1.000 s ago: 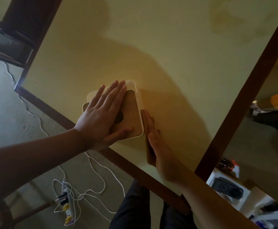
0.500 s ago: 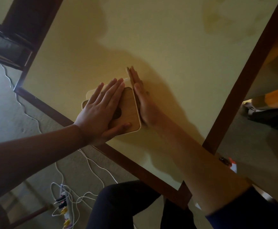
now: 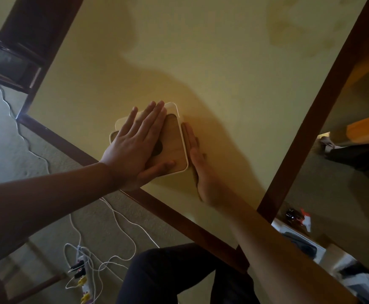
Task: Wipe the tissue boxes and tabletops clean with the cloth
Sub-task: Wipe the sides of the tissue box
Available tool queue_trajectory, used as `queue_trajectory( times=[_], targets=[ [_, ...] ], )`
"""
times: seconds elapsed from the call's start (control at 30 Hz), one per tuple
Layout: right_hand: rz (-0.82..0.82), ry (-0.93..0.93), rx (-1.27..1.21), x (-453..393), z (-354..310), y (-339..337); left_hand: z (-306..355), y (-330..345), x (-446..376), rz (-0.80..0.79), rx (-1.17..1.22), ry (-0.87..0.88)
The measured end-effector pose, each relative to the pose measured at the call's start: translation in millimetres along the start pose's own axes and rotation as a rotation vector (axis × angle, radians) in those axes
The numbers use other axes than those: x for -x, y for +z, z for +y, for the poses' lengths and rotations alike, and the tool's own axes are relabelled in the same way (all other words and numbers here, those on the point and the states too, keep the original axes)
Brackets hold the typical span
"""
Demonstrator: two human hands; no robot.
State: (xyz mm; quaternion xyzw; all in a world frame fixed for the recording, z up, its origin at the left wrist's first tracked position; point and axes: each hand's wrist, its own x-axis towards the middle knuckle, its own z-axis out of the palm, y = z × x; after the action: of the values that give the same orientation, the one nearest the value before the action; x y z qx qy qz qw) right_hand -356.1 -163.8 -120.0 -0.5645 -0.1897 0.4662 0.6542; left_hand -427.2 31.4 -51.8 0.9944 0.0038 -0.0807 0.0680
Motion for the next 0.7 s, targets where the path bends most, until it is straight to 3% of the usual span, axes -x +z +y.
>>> queue_trajectory(
  times=[0.23, 0.57, 0.7],
  targets=[
    [0.005, -0.100, 0.177, -91.6, -18.7, -7.5, 0.6, -1.2, 0.4, -0.010, -0.003, -0.005],
    [-0.046, 0.018, 0.184, 33.8, 1.7, -2.3, 3.0, -1.4, 3.0, 0.004, 0.009, -0.006],
    [-0.070, 0.023, 0.074, 41.8, 5.0, -3.0, 1.7, -1.0, 3.3, 0.019, 0.014, 0.007]
  ],
)
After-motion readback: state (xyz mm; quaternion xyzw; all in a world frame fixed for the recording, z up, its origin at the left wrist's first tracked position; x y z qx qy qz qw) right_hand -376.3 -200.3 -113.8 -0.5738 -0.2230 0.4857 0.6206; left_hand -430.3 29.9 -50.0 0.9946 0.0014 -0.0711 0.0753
